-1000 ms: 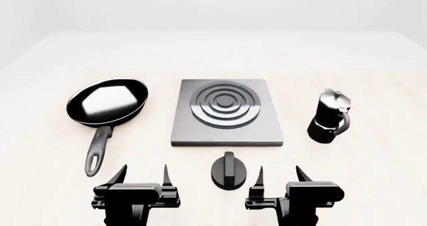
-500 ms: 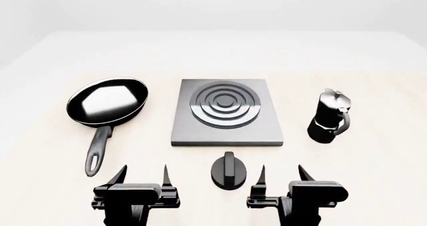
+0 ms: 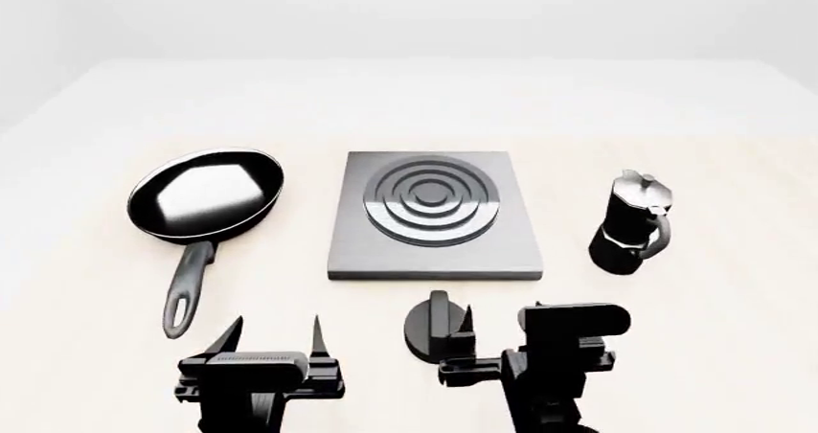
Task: Turn on the stove and put the frying pan on it.
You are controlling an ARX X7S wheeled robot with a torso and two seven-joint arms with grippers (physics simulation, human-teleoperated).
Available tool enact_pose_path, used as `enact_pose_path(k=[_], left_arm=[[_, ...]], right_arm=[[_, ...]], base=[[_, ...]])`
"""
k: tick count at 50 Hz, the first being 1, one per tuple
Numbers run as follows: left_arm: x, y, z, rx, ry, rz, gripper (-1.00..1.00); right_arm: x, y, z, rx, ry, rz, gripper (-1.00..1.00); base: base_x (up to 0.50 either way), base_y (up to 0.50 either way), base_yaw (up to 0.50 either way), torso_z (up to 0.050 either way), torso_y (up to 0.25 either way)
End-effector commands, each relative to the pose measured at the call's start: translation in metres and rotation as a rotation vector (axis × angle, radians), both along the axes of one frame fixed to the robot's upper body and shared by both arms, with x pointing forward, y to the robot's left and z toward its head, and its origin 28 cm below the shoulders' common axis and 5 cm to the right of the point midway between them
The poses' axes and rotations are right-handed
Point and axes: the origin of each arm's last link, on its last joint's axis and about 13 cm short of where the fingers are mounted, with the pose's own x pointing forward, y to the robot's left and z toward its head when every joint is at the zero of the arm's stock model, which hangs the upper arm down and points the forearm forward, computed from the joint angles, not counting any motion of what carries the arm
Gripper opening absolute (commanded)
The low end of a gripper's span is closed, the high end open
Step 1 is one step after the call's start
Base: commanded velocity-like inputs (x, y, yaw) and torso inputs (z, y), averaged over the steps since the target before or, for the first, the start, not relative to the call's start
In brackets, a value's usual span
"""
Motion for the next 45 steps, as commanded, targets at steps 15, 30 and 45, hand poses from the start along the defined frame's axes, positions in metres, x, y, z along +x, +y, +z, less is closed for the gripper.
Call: enact_pose_path(k=[15,30,45], left_arm=[[-0.002,0.000,0.002,-0.004,0.000,-0.001,1.00],[-0.001,0.000,0.001,-0.003,0.000,0.000,1.00],[-0.001,0.000,0.001,-0.004,0.000,0.000,1.00]], right_arm=[[0.005,0.024,0.020,0.041,0.291,0.150,1.00],[0.011,0.024,0.012,0.030,0.319,0.142,1.00],[0.027,0.029,0.005,-0.006,0.329,0.121,1.00]], base=[[0.00,0.00,0.00,0.000,0.000],[0.00,0.00,0.00,0.000,0.000],[0.00,0.00,0.00,0.000,0.000]])
